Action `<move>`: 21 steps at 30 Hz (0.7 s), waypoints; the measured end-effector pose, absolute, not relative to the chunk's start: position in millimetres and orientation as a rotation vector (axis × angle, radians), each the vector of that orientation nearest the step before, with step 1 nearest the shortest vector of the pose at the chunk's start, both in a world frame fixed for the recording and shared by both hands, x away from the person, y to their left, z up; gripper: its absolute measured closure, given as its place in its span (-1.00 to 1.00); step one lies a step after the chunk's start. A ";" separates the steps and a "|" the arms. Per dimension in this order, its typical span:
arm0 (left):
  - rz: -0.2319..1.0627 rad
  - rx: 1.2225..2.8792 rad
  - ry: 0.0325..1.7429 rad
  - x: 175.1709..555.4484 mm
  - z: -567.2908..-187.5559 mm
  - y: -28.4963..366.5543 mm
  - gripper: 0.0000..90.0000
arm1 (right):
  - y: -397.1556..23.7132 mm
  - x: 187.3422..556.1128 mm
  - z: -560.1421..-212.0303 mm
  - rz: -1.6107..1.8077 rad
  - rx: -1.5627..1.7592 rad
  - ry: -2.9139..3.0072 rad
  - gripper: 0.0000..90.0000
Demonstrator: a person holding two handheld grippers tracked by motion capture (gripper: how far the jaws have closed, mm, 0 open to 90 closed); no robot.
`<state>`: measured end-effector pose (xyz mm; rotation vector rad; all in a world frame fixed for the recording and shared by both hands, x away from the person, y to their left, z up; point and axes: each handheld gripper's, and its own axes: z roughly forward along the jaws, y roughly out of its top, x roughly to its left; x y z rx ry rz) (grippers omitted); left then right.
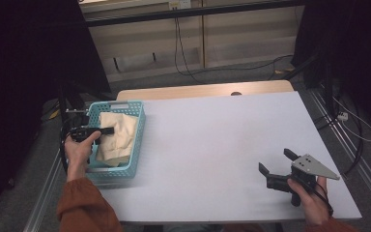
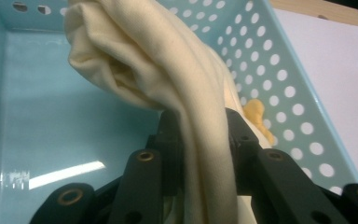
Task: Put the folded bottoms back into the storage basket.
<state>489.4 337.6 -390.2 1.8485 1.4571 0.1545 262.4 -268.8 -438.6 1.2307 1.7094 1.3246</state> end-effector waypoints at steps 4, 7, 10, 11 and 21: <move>0.176 1.872 1.450 490.6 -391.7 337.4 0.59 | -268.3 262.4 -438.5 1.326 1.229 1.710 -0.96; 0.208 1.873 1.457 491.1 -393.7 336.4 0.58 | -268.4 262.3 -438.5 1.325 1.229 1.710 -0.96; 0.224 1.887 1.458 491.8 -396.7 337.8 0.58 | -268.5 262.3 -438.5 1.325 1.229 1.710 -0.96; 0.228 1.889 1.460 492.0 -397.5 338.2 0.58 | -268.4 262.3 -438.5 1.325 1.229 1.710 -0.96; 0.238 1.883 1.508 492.9 -403.4 341.3 0.55 | -268.3 262.4 -438.6 1.324 1.227 1.711 -0.96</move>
